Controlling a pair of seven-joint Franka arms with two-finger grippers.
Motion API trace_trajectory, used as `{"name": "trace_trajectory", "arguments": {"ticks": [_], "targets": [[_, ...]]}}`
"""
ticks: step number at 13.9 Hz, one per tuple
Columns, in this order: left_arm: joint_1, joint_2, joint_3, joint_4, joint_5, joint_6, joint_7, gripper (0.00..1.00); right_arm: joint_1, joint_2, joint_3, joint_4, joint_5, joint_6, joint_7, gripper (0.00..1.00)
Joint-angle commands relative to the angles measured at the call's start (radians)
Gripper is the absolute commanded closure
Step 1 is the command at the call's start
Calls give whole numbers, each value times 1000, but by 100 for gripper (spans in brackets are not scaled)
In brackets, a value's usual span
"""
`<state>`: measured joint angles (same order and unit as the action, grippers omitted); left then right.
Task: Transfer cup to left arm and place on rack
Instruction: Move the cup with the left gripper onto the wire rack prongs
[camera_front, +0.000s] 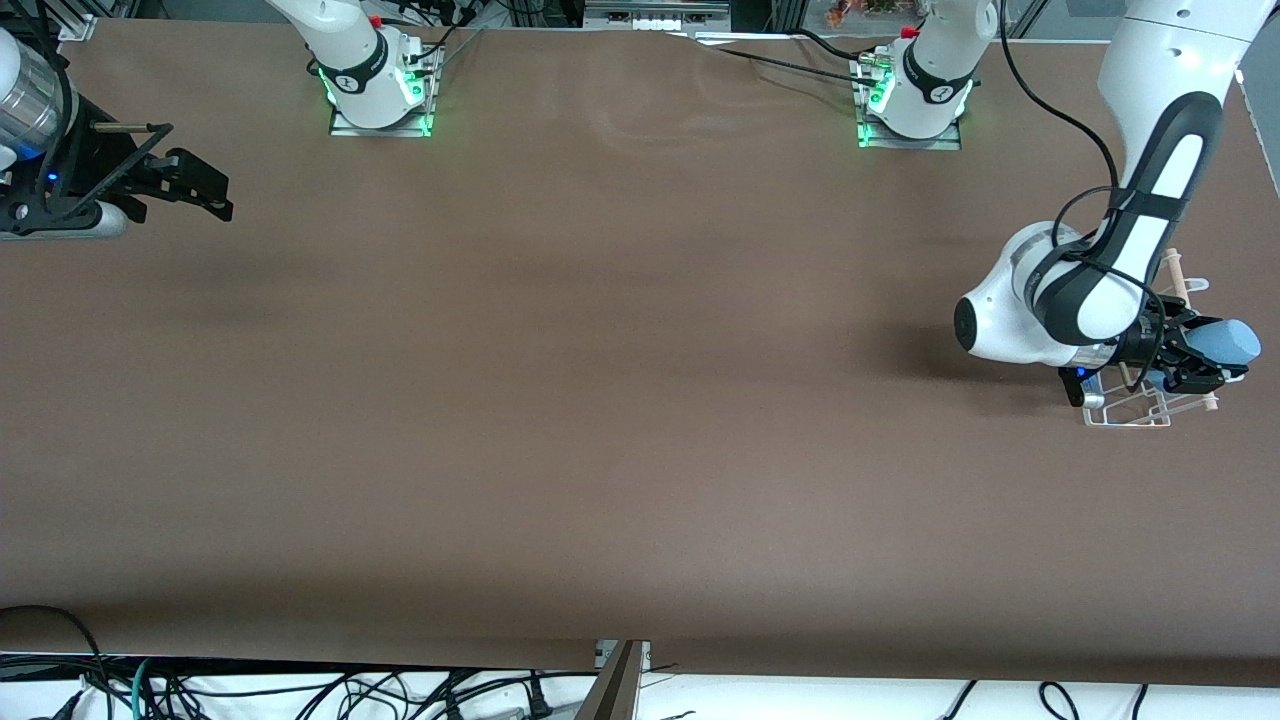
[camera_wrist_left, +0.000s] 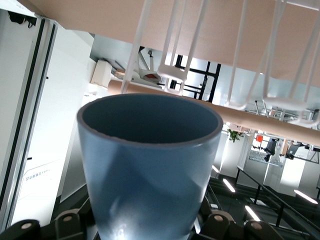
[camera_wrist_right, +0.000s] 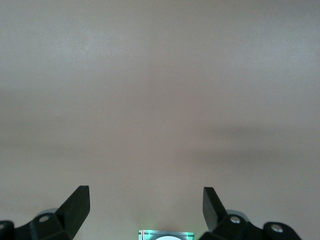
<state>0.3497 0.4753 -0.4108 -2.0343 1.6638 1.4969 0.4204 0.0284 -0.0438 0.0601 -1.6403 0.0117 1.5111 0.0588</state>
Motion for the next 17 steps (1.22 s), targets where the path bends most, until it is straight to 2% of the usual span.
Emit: {"name": "trace_trajectory", "arguments": {"ticks": [1,10,17], "targets": [[26,-26,-11,-29,28,28,-8,100,10,5,-9,22,17,-23,-19,0],[40,22,-11,-29,122,63,-29,100,11,5,-9,28,17,-20,-17,0],[51,28,-11,-49,126,63,-32,100,10,10,-9,28,17,-20,-19,0]]}}
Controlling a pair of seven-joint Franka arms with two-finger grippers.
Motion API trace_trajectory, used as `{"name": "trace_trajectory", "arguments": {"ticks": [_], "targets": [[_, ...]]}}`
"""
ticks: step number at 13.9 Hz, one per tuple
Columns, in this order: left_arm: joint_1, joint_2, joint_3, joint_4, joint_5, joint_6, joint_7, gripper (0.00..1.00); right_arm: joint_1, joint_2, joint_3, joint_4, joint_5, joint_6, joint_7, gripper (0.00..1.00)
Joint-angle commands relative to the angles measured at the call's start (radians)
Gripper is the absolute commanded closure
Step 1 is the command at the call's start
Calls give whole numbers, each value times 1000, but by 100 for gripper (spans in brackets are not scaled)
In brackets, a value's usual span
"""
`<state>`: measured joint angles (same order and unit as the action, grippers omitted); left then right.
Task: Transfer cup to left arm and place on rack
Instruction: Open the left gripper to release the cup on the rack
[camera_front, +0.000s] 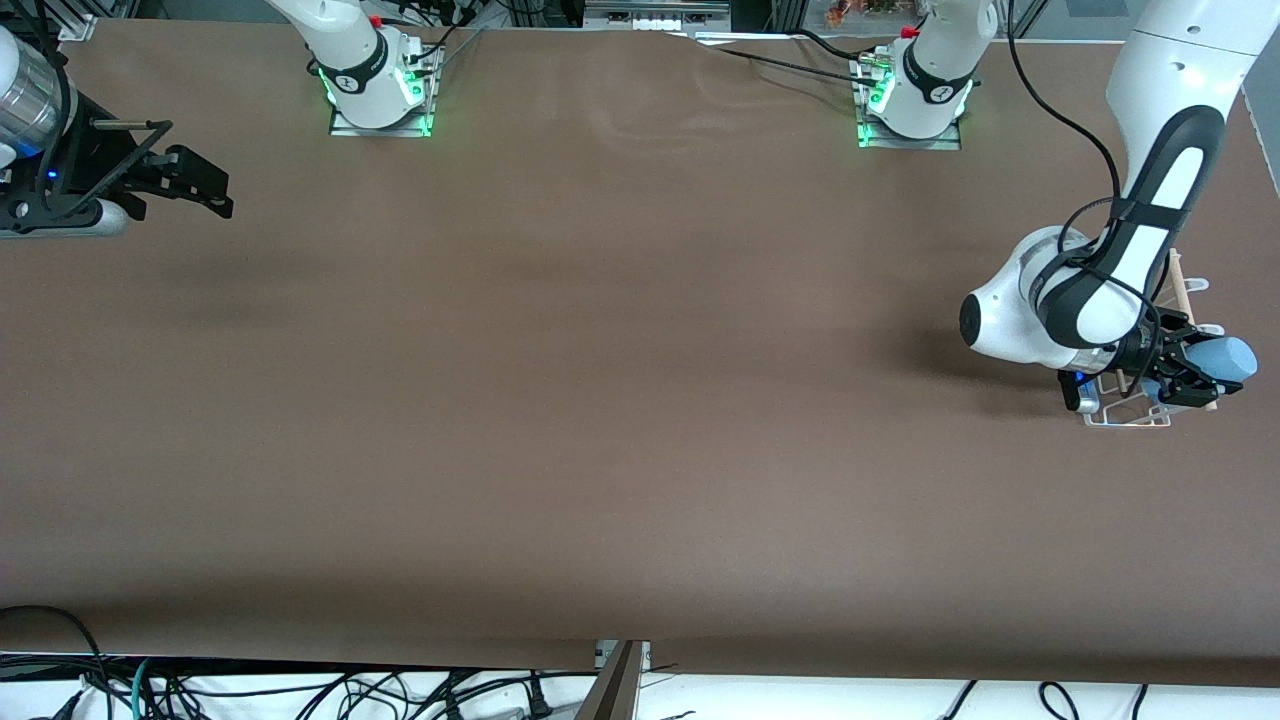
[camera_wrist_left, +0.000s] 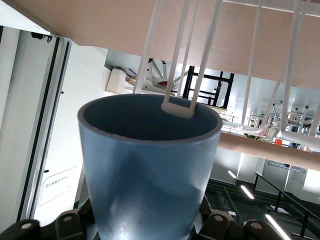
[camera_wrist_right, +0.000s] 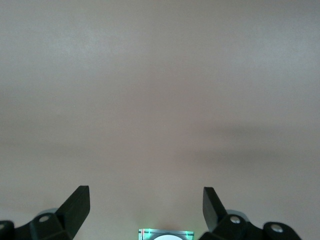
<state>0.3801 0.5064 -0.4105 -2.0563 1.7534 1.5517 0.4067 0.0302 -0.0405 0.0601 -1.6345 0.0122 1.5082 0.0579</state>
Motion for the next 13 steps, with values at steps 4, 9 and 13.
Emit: {"name": "trace_trajectory", "arguments": {"ticks": [4,9,13], "targets": [[20,-3,-11,-34,38,7,-17,24,8,7,-9,22,17,-17,-18,0],[19,-8,-14,-25,35,4,-11,0,8,7,-9,22,17,-16,-18,0],[19,-17,-17,-10,2,4,-20,0,8,8,-9,22,17,-16,-18,0]]}}
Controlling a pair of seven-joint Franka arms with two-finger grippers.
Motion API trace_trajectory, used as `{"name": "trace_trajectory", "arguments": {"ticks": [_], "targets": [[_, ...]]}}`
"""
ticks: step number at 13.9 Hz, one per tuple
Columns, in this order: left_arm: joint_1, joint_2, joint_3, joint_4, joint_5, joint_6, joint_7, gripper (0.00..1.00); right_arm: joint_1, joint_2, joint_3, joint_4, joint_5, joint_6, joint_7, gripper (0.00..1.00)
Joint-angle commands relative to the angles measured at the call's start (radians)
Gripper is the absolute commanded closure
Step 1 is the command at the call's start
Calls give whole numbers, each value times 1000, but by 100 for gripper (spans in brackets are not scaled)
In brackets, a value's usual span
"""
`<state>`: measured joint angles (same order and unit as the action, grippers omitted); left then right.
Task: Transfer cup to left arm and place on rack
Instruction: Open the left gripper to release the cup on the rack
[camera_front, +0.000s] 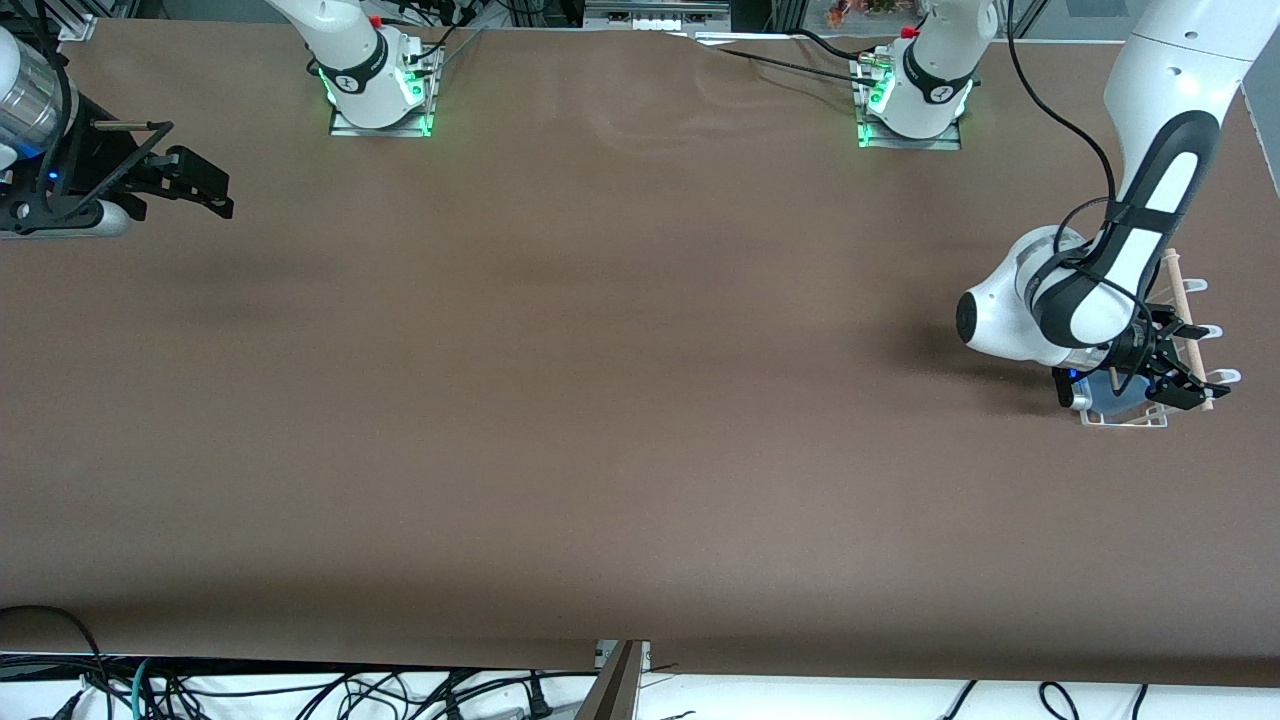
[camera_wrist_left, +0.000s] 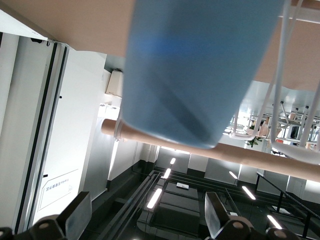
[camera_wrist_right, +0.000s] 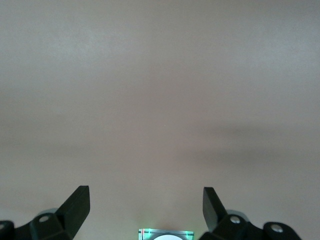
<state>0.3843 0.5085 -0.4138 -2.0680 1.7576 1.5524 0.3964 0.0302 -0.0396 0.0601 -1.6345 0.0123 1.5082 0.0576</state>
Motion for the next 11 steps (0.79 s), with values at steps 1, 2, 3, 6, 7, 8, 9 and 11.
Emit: {"name": "trace_trajectory", "arguments": {"ticks": [1,2,3,6,7,8,9,11], "targets": [[15,-28,-17,26,-65,3,-11,0,8,7,-9,22,17,-16,-18,0],[12,-31,-19,69,-172,2,-11,0,8,7,-9,22,17,-16,-18,0],[7,-33,-22,125,-284,-5,-8,0,8,7,-9,22,17,-16,-18,0],[4,-44,-25,239,-531,-29,-13,0,8,6,-9,22,17,-16,-18,0],[2,-45,-26,281,-611,-46,-22,0,8,6,-9,22,17,-16,-18,0],[4,-48,-26,326,-710,-64,-48,0,8,7,-9,22,17,-16,-18,0],[4,-57,-26,365,-827,-80,-86,0,8,7,-9,22,17,-16,-18,0],[2,-85,-31,419,-1046,-110,-154,0,8,7,-9,22,17,-16,-18,0]]}}
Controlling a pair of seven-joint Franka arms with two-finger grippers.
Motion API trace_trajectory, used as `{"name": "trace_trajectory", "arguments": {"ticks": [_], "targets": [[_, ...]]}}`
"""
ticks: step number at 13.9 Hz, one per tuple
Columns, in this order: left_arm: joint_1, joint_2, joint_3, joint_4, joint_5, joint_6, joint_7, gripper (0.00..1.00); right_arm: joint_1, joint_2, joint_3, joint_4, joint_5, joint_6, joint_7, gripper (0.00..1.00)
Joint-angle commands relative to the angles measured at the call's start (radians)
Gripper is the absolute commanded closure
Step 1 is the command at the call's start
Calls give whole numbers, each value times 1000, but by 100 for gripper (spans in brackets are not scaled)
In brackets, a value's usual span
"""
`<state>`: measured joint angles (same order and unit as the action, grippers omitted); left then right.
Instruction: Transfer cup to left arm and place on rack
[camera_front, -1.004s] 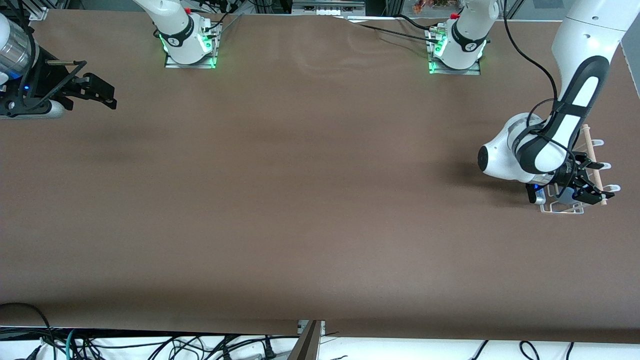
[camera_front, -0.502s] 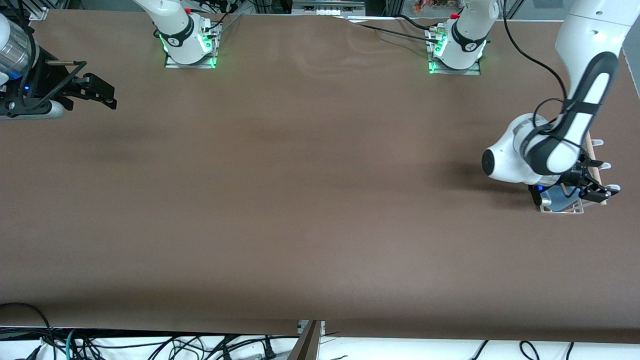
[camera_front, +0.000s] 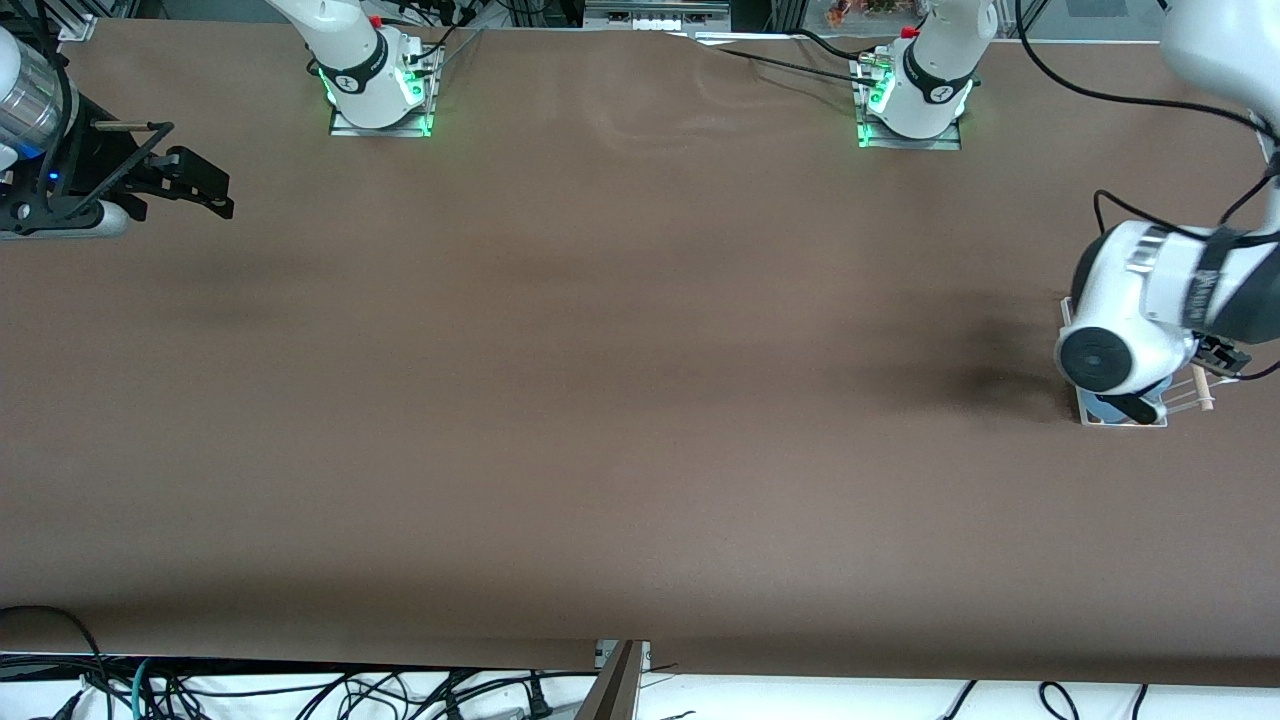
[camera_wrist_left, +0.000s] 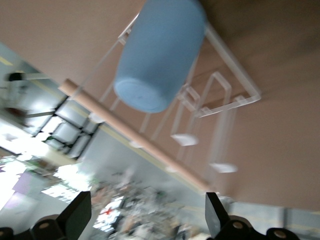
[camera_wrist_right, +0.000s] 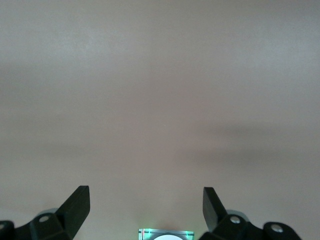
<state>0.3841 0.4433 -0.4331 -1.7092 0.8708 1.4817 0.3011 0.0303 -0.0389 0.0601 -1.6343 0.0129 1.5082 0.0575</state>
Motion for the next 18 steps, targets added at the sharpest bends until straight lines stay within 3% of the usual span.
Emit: {"name": "trace_trajectory", "arguments": {"ticks": [1,4,7,9,10,11,12,13,15,17,18], "targets": [[1,-38,-24,81,-249,-44,-83,0,8,7,-9,22,16,-16,-18,0],[1,-75,-71,190,-453,-44,-86,0,8,7,-9,22,16,-16,-18,0],[9,-68,-92,350,-577,-43,-69,0,8,7,-9,22,16,-16,-18,0],[-13,-98,-70,379,-607,32,-77,0,8,7,-9,22,16,-16,-18,0],[-52,-132,-11,373,-621,76,-77,0,8,7,-9,22,16,-16,-18,0],[-148,-168,123,370,-700,83,-82,0,8,7,-9,22,16,-16,-18,0],[-242,-204,252,343,-776,83,-100,0,8,7,-9,22,16,-16,-18,0],[-299,-239,323,295,-815,91,-162,0,8,7,-9,22,16,-16,-18,0],[-340,-337,355,156,-823,147,-374,0,8,7,-9,22,16,-16,-18,0],[-388,-438,396,-7,-817,244,-395,0,8,8,-9,22,16,-16,-16,0],[-404,-454,419,-33,-822,252,-393,0,6,8,-11,22,16,-16,-18,0]]}}
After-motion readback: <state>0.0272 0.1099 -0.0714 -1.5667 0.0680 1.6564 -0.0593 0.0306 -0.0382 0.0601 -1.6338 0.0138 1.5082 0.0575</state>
